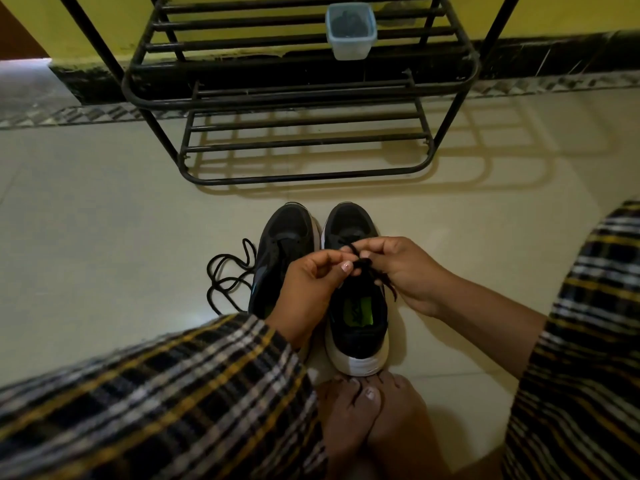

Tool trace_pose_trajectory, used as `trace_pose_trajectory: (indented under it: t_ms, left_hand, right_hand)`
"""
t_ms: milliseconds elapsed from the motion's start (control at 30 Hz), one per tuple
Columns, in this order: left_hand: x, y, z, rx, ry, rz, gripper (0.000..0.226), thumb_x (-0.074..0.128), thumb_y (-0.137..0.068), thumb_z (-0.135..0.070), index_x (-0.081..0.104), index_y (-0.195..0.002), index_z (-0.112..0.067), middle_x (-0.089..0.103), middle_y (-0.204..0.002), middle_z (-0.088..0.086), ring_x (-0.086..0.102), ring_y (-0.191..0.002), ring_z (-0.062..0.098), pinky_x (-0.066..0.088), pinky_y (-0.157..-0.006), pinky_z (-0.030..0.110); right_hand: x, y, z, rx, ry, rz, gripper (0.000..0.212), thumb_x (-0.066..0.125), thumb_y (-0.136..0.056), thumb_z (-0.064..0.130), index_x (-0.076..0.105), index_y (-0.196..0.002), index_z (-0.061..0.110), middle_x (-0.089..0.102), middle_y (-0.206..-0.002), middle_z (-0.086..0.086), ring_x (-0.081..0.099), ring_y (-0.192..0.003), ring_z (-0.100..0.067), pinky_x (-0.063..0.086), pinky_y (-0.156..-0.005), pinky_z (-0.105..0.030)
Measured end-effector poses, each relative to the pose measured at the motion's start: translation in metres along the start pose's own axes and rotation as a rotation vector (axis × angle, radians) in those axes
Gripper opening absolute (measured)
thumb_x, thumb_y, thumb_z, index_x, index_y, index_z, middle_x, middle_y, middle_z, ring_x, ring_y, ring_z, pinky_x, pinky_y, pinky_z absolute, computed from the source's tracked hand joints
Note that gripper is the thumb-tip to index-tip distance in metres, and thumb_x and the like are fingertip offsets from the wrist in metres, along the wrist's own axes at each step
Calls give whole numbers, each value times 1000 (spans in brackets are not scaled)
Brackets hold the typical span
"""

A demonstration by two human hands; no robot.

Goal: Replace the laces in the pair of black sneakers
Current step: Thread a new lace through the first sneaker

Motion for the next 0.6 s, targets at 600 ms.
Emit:
trace_pose_trajectory:
  t_ms: [600]
  left_hand:
    - [-3, -5, 9, -63, -131, -13, 9, 61, -88, -4, 62, -80, -10, 71, -70, 3, 69, -73, 12, 56, -74, 22]
  right_hand:
    - [-9, 5, 28, -232, 439, 60, 22, 61, -82, -8, 73, -88, 9, 72, -80, -4, 68, -77, -4, 52, -74, -15]
Point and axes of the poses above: each hand's wrist, its own y-axis away from the middle knuckle, its own x-axis out of the palm, z = x × y, the point moved 6 cm from there along -y, towards the middle knuckle
